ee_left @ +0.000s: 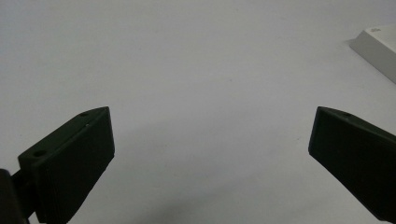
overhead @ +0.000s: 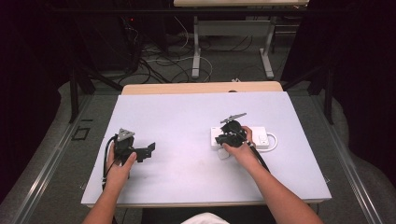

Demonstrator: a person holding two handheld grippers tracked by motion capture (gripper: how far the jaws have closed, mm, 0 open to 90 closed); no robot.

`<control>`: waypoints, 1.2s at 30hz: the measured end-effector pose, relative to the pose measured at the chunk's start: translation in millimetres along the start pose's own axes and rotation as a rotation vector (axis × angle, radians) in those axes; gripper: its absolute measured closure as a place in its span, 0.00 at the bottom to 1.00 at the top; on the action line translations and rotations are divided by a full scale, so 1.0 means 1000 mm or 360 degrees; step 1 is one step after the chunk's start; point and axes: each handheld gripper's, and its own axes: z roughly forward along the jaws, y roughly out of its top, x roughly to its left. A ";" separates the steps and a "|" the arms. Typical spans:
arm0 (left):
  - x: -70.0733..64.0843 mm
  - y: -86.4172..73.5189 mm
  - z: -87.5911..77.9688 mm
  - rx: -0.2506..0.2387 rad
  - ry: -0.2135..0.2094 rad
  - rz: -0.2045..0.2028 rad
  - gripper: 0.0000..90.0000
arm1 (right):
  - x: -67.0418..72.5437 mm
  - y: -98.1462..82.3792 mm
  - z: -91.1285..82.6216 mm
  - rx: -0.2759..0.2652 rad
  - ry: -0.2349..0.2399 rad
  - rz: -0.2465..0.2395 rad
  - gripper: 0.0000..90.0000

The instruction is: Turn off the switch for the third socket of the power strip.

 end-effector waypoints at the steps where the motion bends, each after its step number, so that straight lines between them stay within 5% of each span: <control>1: 0.000 0.000 0.000 -0.0007 0.0000 -0.0009 0.00 | 0.000 0.000 0.000 -0.0001 -0.0002 -0.0004 0.79; 24: 0.001 0.000 0.002 -0.0005 0.0008 -0.0019 0.00 | 0.004 0.012 -0.011 -0.0108 0.0014 -0.0043 0.42; 36: 0.000 0.000 0.001 -0.0003 0.0005 -0.0018 0.00 | 0.000 0.007 -0.022 -0.0073 -0.0017 -0.0027 0.17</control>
